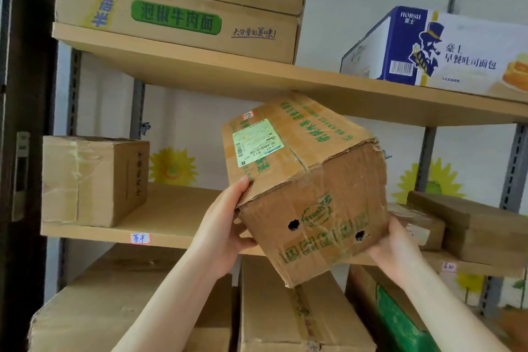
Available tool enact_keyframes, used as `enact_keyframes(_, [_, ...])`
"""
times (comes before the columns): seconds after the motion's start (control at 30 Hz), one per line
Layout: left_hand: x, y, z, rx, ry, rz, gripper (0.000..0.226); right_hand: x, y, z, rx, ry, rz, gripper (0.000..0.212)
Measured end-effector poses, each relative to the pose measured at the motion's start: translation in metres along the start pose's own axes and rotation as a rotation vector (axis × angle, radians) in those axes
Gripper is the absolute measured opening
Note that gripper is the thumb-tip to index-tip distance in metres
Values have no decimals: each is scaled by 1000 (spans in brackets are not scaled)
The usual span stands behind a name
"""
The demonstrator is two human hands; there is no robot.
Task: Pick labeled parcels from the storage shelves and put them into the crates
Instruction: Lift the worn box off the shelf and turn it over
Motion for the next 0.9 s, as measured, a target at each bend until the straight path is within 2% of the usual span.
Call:
enact_keyframes(0.07, [0, 3, 3, -43, 2, -15, 28, 0, -8, 12, -4, -4, 35, 35])
enact_keyframes(0.33, [-1, 12, 1, -141, 19, -41, 28, 4, -28, 28, -2, -2, 75, 35])
enact_keyframes(0.5, [3, 20, 6, -232, 142, -106, 67, 6, -40, 11, 235, -180, 174, 29])
enact_keyframes(0.57, [7, 28, 3, -358, 247, -159, 68, 8, -37, 9, 344, -246, 145, 32])
enact_keyframes(0.67, [-1, 29, -15, -539, 295, -156, 85, 16, -32, 19, 422, -261, 111, 35])
enact_keyframes(0.8, [-18, 17, -23, -583, 340, -112, 80, 19, -31, 27, 324, -220, 126, 20])
enact_keyframes(0.9, [-30, 14, -28, -583, 344, -81, 74, 9, -27, 30, 231, -179, 105, 22])
Point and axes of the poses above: each hand's wrist, its own x-axis away from the middle knuckle, its own y-axis out of the palm, z = x × y, the point moved 10 cm from there along -x, towards the middle knuckle, and after that the axes turned 10 degrees about -y, right-handed, at the moved point
